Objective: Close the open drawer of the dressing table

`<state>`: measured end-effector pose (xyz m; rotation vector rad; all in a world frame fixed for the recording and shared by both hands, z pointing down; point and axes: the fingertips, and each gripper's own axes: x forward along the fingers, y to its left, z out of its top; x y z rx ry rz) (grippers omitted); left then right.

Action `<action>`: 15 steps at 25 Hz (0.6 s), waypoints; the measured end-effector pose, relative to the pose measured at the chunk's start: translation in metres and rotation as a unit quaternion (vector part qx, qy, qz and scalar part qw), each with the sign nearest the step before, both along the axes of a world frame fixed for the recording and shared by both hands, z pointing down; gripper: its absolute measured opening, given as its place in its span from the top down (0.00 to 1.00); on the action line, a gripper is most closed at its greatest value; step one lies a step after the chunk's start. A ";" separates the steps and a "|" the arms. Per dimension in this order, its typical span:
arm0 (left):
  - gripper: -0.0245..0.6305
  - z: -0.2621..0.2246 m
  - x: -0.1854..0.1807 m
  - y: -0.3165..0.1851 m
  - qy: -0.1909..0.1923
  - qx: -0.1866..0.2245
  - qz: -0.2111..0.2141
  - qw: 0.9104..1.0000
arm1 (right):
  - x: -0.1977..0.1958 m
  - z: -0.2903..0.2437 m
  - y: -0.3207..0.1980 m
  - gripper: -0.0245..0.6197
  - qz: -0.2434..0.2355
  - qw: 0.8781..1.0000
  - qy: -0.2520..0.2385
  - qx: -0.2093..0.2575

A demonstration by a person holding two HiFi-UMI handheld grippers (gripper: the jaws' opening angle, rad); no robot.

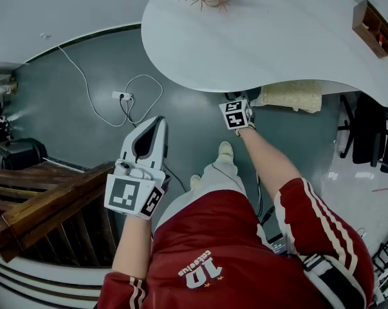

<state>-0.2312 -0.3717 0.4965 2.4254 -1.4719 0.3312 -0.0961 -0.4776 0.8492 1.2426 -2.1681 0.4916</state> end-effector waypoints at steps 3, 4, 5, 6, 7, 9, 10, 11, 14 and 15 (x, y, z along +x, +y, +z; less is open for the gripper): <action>0.96 0.000 -0.003 0.001 -0.003 0.002 -0.001 1.000 | 0.000 0.000 -0.008 0.82 -0.003 1.000 0.007 0.005; 0.96 0.000 -0.004 0.001 -0.003 0.003 -0.002 1.000 | 0.000 0.000 -0.010 0.82 -0.004 1.000 0.008 0.007; 0.96 -0.002 -0.005 0.000 -0.004 0.004 -0.003 1.000 | 0.000 0.000 -0.012 0.82 -0.005 1.000 0.010 0.009; 0.96 -0.003 -0.006 0.000 -0.005 0.006 -0.003 1.000 | -0.001 0.000 -0.013 0.82 -0.006 1.000 0.011 0.011; 0.96 -0.004 -0.007 -0.001 -0.006 0.008 -0.003 1.000 | -0.001 0.000 -0.014 0.82 -0.008 1.000 0.012 0.013; 0.96 -0.006 -0.010 -0.003 -0.009 0.011 -0.004 1.000 | -0.002 0.000 -0.014 0.82 -0.012 1.000 0.013 0.017; 0.96 -0.007 -0.011 -0.004 -0.009 0.012 -0.005 1.000 | -0.003 0.001 -0.015 0.82 -0.015 1.000 0.013 0.017; 0.96 -0.007 -0.011 -0.004 -0.010 0.014 -0.005 1.000 | -0.004 0.001 -0.016 0.82 -0.017 1.000 0.014 0.017; 0.96 -0.008 -0.011 -0.005 -0.012 0.018 -0.005 1.000 | -0.006 0.002 -0.018 0.82 -0.021 0.999 0.019 0.017; 0.96 -0.009 -0.011 -0.005 -0.012 0.019 -0.005 1.000 | -0.006 0.002 -0.019 0.82 -0.020 0.999 0.019 0.018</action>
